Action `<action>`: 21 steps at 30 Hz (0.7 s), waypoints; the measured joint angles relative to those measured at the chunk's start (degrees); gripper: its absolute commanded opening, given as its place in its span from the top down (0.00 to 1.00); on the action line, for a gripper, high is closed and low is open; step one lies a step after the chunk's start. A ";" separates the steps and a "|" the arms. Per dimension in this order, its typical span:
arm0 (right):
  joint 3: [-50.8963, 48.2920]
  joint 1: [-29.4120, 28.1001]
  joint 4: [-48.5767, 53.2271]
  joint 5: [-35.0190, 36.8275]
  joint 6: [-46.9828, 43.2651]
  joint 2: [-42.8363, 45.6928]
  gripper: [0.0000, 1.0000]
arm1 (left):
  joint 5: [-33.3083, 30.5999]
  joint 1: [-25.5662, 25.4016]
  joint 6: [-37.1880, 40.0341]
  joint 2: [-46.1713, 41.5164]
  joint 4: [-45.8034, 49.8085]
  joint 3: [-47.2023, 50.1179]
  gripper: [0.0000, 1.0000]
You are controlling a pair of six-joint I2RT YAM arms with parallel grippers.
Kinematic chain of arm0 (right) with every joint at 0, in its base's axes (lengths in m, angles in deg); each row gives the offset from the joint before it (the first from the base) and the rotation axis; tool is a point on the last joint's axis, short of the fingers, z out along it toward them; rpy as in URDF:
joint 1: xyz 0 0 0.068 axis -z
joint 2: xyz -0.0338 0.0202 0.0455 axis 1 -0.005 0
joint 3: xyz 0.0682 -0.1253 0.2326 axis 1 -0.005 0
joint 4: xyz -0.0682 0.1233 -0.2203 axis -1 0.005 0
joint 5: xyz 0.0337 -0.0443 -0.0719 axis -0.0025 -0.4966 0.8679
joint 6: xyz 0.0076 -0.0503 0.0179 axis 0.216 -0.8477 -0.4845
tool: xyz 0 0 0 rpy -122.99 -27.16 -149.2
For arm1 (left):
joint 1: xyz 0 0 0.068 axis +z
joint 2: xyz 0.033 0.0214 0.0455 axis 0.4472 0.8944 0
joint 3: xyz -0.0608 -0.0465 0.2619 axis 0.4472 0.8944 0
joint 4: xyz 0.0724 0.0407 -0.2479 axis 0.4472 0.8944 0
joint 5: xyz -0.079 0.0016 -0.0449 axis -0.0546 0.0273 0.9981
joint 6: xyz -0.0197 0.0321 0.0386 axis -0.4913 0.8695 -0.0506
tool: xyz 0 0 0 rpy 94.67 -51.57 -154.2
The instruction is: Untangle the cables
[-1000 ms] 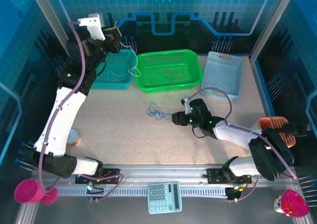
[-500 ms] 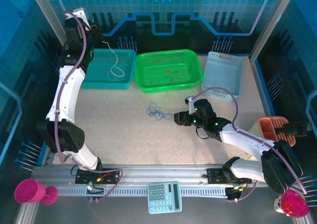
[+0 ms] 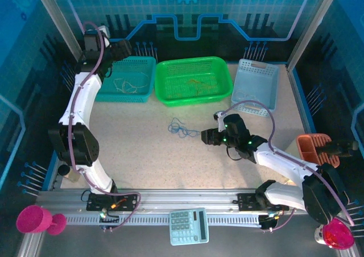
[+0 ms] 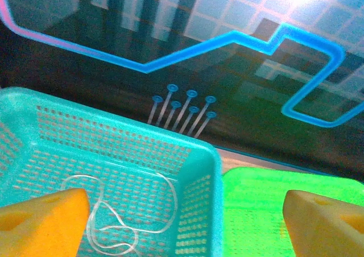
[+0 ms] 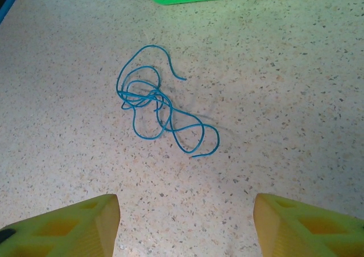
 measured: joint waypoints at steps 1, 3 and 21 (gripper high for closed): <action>0.00 0.00 0.04 0.09 0.00 0.00 0.35 | 1.29 0.00 -0.68 -0.31 0.17 0.00 0.02; 0.00 0.07 0.11 0.09 0.00 -0.02 0.35 | 4.26 -0.07 -2.47 -1.79 -0.09 0.68 0.01; 1.51 4.07 0.07 -1.25 0.83 -3.89 0.36 | 5.86 -24.59 -14.23 -26.80 -6.71 48.26 0.26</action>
